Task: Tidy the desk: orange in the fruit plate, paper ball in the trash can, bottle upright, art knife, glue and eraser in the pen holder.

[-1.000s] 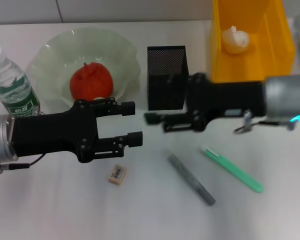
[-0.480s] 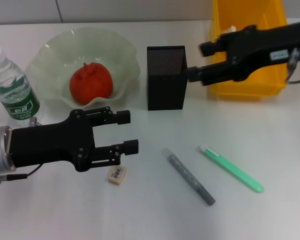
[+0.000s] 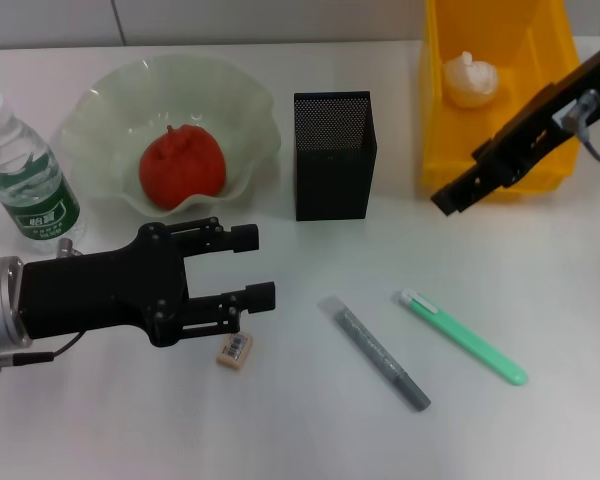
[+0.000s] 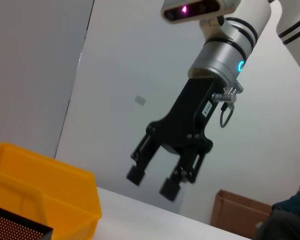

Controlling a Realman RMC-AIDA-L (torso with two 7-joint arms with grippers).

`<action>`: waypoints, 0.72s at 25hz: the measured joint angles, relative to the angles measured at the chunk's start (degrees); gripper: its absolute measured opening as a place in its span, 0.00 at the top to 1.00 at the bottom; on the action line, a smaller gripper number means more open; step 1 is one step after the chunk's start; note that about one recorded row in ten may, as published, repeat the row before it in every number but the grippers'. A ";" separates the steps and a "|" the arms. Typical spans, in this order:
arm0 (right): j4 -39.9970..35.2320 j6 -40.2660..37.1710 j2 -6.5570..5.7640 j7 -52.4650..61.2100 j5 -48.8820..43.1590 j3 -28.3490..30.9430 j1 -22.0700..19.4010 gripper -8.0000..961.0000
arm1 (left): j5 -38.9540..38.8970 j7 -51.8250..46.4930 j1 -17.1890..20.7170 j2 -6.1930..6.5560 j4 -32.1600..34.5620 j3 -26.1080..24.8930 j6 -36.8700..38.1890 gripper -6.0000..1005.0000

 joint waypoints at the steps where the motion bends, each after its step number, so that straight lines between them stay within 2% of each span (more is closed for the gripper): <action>1: 0.94 -0.25 0.00 0.24 -0.03 -0.09 0.26 0.24 | 0.00 0.00 0.09 -0.01 0.00 0.03 0.00 0.30; 9: 8.65 -0.22 -0.13 0.23 -0.42 -0.75 0.86 0.24 | 0.00 0.00 0.40 -0.11 -0.06 0.34 0.01 0.30; 18: 16.49 4.38 -0.11 -1.11 -4.06 -3.10 0.86 0.25 | -0.16 2.26 0.44 -0.11 -1.38 0.27 0.12 0.30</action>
